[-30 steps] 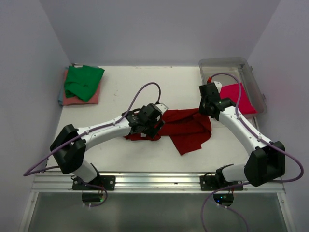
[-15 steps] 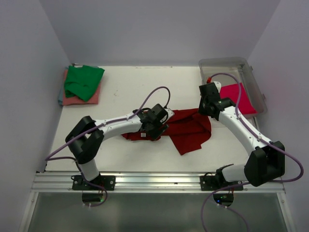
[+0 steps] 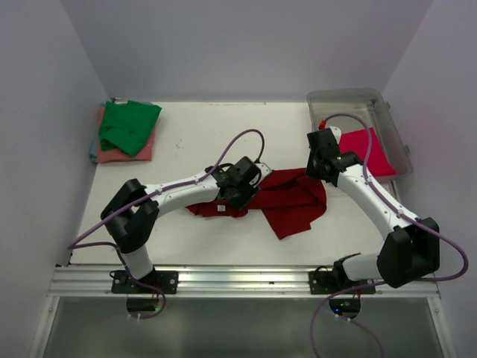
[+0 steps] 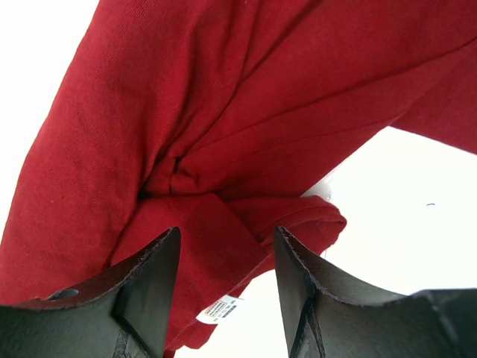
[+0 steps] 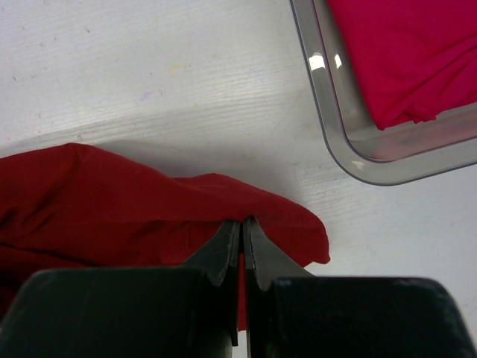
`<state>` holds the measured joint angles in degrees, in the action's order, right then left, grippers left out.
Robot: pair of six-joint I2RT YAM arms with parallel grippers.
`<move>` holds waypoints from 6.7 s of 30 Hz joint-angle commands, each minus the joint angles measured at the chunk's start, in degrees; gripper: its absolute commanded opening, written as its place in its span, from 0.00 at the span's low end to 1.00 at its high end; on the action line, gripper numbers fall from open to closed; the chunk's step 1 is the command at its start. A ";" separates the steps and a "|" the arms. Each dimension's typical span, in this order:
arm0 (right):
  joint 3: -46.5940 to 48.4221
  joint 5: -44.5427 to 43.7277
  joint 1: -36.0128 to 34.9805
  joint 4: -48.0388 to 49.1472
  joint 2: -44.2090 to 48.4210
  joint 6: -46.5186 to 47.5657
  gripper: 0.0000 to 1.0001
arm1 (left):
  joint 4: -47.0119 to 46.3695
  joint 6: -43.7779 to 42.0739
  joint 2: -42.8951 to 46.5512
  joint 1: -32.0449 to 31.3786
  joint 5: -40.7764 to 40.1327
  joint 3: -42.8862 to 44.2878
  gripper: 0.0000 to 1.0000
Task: Fold and stack the t-shirts
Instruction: Flatten the tshirt out
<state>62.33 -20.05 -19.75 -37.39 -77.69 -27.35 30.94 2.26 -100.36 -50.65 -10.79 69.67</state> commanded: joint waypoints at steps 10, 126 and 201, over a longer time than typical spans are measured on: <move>-0.36 -1.57 0.24 1.70 0.87 0.46 0.00 | 2.28 2.39 1.22 -0.06 -2.66 0.56 0.38; 19.33 -2.34 -7.14 5.49 -25.05 -0.68 0.00 | -39.21 28.22 17.04 34.66 8.58 -23.95 0.00; 28.36 4.92 -0.73 0.03 -27.49 6.60 0.04 | -26.89 27.35 13.09 32.81 8.93 -20.10 0.00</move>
<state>84.64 -24.58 -19.97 -40.29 -97.97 -24.73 7.33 29.43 -84.23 -17.15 -8.78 49.23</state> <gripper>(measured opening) 0.037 0.004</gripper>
